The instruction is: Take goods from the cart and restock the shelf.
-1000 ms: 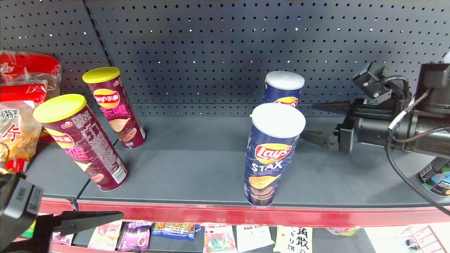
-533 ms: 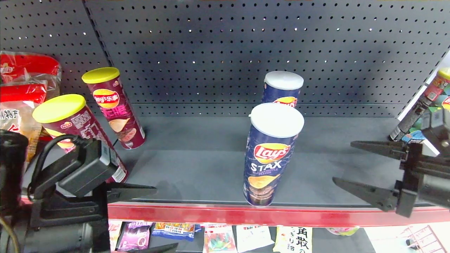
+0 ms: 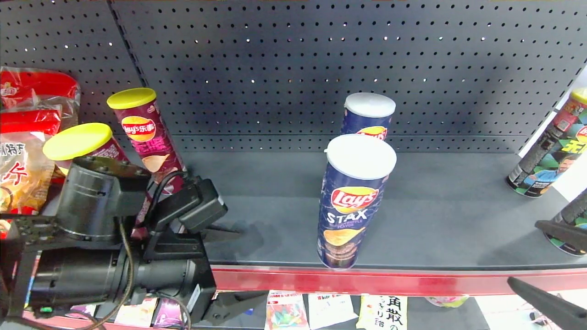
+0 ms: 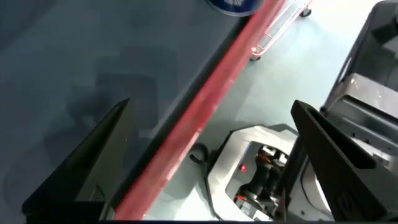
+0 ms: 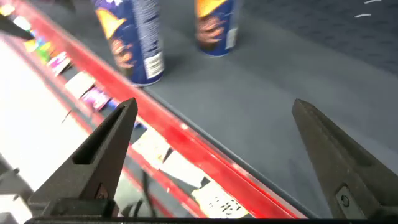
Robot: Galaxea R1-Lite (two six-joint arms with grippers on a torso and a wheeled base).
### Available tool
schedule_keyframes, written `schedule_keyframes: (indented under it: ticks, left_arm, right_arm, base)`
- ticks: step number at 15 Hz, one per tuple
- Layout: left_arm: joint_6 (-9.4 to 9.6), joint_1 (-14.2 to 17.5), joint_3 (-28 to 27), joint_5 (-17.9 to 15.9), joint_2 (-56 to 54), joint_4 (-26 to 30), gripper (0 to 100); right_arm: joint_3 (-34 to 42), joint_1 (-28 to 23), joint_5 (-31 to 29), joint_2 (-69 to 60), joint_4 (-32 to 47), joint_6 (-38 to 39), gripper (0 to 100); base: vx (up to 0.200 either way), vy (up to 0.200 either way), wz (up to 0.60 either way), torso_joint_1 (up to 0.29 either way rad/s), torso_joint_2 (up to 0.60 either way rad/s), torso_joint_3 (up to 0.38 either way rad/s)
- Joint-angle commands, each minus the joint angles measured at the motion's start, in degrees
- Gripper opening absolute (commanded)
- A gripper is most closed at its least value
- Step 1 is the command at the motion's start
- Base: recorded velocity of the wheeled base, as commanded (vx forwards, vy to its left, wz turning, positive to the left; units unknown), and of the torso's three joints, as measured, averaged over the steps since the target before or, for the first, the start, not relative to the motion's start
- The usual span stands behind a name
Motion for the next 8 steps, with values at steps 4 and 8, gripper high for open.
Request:
schedule_keyframes:
  ticks: [4, 8]
  left_arm:
    - [0.12, -1.0, -6.5, 0.2, 8.0, -0.1, 100]
    - [0.21, -1.9, -9.1, 0.3, 11.1, -0.2, 100]
  right_arm:
    - [1.2, -2.0, -1.6, -4.4, -0.1, 0.3, 100]
    - [5.1, -2.2, -7.0, -11.2, 0.1, 3.0, 100]
  base:
    - [0.0, 0.0, 0.0, 0.0, 0.0, 0.0]
    - [0.0, 0.0, 0.0, 0.0, 0.0, 0.0]
